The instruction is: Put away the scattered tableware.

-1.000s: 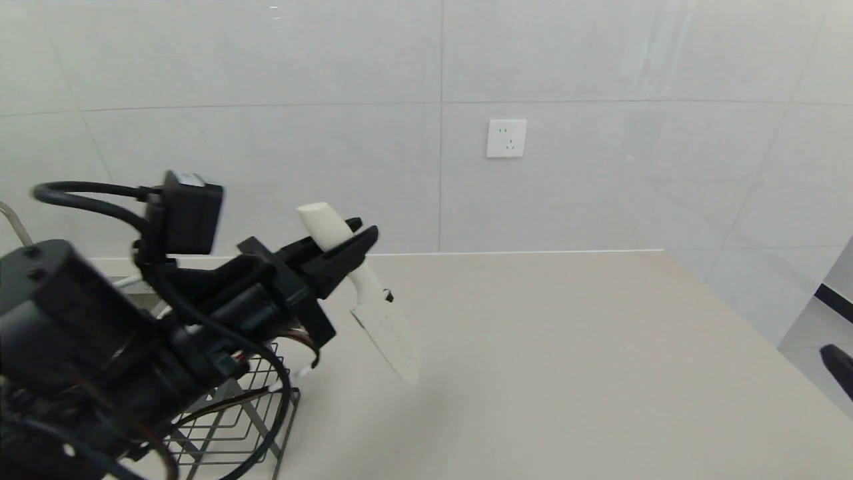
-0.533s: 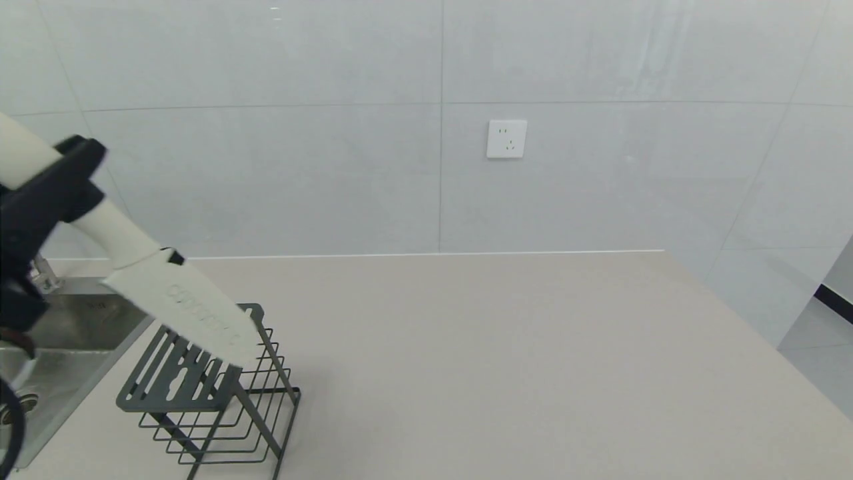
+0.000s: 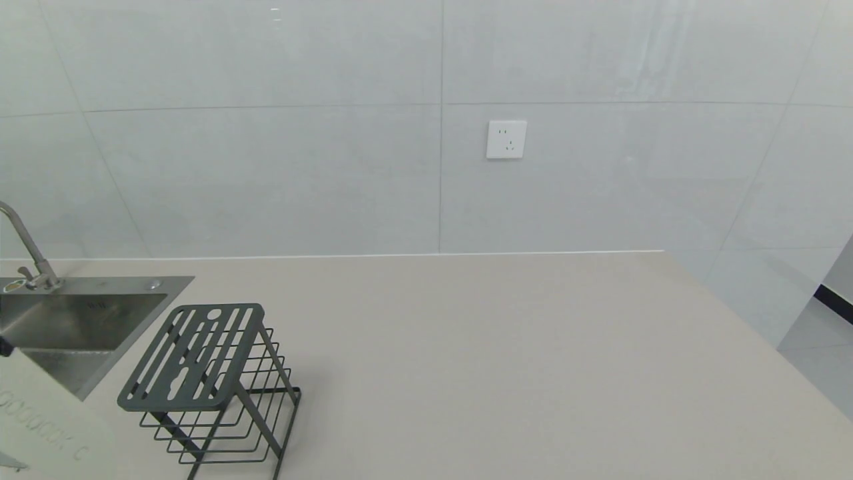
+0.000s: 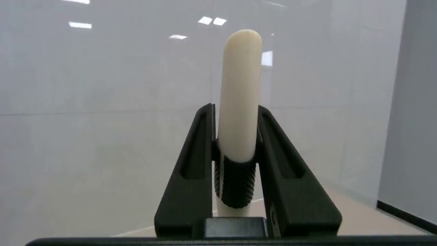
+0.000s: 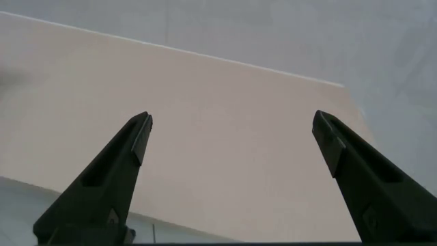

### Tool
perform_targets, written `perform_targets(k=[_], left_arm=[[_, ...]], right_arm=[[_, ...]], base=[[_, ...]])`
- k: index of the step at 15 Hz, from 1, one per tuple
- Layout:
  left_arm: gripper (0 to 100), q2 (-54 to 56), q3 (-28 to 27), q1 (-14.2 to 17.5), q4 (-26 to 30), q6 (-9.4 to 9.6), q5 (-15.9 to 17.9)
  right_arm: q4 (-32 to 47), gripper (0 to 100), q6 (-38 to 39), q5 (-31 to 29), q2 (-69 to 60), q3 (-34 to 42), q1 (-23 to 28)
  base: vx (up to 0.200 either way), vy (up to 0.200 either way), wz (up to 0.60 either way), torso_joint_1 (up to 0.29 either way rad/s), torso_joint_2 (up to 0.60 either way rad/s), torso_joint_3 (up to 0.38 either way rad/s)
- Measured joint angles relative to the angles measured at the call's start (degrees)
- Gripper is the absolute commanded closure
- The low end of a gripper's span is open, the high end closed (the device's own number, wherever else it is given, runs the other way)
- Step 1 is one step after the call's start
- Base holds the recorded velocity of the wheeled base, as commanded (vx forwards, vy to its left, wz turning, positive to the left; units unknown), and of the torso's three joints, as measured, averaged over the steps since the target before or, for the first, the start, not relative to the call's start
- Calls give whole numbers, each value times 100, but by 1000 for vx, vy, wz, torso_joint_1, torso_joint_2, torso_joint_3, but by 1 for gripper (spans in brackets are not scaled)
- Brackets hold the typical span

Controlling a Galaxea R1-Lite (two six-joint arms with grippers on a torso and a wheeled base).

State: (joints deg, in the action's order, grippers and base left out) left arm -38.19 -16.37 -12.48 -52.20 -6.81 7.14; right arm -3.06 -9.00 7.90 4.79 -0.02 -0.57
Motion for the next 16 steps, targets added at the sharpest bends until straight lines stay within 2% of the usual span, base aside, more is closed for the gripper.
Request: perform_targets(k=[2, 6, 10, 13, 16], left_arm=[[100, 208, -217, 358, 122, -38, 16], [100, -139, -608, 441, 157, -169, 24], [100, -877, -664, 116, -29, -123, 18], [100, -1606, -675, -22, -801, -112, -1], [100, -2239, -675, -63, -1253, -112, -26]], right_arm=[[11, 0, -26, -79, -290, 0, 44], [9, 0, -216, -66, -463, 2, 57], [9, 0, -222, -65, -489, 2, 57], [6, 0, -224, -65, -490, 2, 57], [6, 0, -222, -62, -490, 2, 57]], base=[[0, 0, 0, 0, 0, 0], [0, 0, 0, 0, 0, 0], [0, 0, 0, 0, 0, 0], [0, 0, 0, 0, 0, 0], [0, 0, 0, 0, 0, 0]])
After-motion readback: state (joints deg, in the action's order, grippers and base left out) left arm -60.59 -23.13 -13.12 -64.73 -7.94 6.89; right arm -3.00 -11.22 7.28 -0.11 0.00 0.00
